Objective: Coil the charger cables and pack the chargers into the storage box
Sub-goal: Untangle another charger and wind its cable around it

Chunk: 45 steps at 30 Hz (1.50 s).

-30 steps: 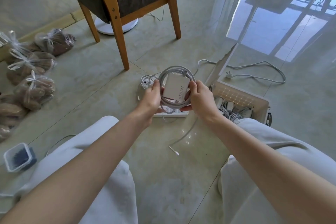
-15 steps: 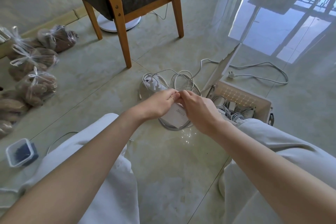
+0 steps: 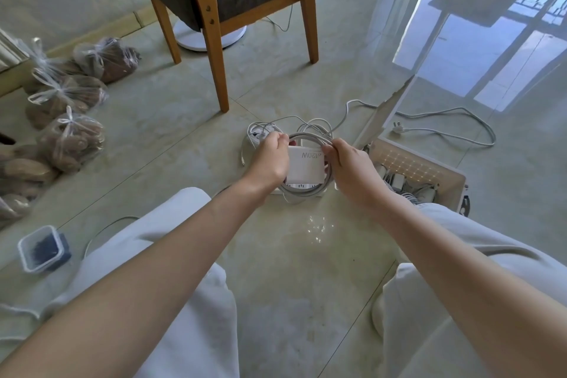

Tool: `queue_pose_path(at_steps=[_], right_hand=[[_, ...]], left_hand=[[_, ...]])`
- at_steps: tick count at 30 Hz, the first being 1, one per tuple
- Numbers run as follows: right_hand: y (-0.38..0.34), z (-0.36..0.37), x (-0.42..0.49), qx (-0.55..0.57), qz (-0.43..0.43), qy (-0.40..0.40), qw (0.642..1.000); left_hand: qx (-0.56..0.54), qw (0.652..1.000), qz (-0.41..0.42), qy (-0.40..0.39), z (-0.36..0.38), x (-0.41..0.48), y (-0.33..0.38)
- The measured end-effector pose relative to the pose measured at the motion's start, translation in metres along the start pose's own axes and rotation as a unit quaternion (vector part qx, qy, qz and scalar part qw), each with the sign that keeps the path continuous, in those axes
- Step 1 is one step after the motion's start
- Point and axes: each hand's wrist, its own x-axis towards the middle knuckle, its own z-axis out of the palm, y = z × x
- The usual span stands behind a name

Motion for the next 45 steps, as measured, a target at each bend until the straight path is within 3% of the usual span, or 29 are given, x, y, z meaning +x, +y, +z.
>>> queue_pose_path(at_steps=[4, 9, 12, 16, 22, 31, 33, 35, 37, 41, 43, 45], right_hand=[[0.001, -0.002, -0.002, 0.035, -0.010, 0.018, 0.999], [0.011, 0.001, -0.003, -0.037, -0.118, 0.015, 0.992], [0.015, 0.000, -0.003, -0.022, -0.113, 0.008, 0.993], [0.012, -0.005, -0.003, 0.025, -0.065, 0.039, 0.997], [0.014, -0.001, 0.004, 0.169, 0.089, 0.023, 0.981], [0.013, 0.000, 0.006, 0.209, 0.041, 0.092, 0.973], [0.018, -0.001, 0.004, 0.176, 0.058, 0.060, 0.981], [0.027, 0.002, 0.002, 0.030, 0.053, -0.026, 0.998], [0.033, 0.008, 0.000, -0.092, 0.046, -0.097, 0.990], [0.036, 0.008, 0.001, -0.099, 0.119, -0.105, 0.982], [0.036, 0.006, 0.003, -0.029, 0.180, -0.110, 0.977], [0.028, 0.003, 0.004, 0.159, 0.266, -0.097, 0.946]], left_hand=[[-0.004, 0.996, -0.011, -0.091, -0.006, 0.000, 0.001], [0.103, 0.980, 0.046, -0.161, -0.006, -0.005, -0.003], [0.119, 0.972, 0.055, -0.192, -0.006, -0.005, -0.004], [0.053, 0.985, 0.054, -0.154, -0.002, -0.009, -0.002], [-0.030, 0.997, 0.028, -0.069, 0.002, -0.007, 0.001], [-0.149, 0.988, -0.037, 0.026, -0.008, 0.004, 0.005], [-0.181, 0.981, -0.061, 0.046, -0.011, 0.006, 0.005], [-0.221, 0.969, -0.095, 0.050, -0.013, 0.006, 0.006], [-0.233, 0.964, -0.121, 0.046, -0.013, 0.005, 0.005], [-0.239, 0.960, -0.137, 0.046, -0.012, 0.005, 0.004], [-0.236, 0.962, -0.130, 0.049, -0.013, 0.006, 0.004], [-0.228, 0.964, -0.127, 0.045, -0.013, 0.005, 0.004]])
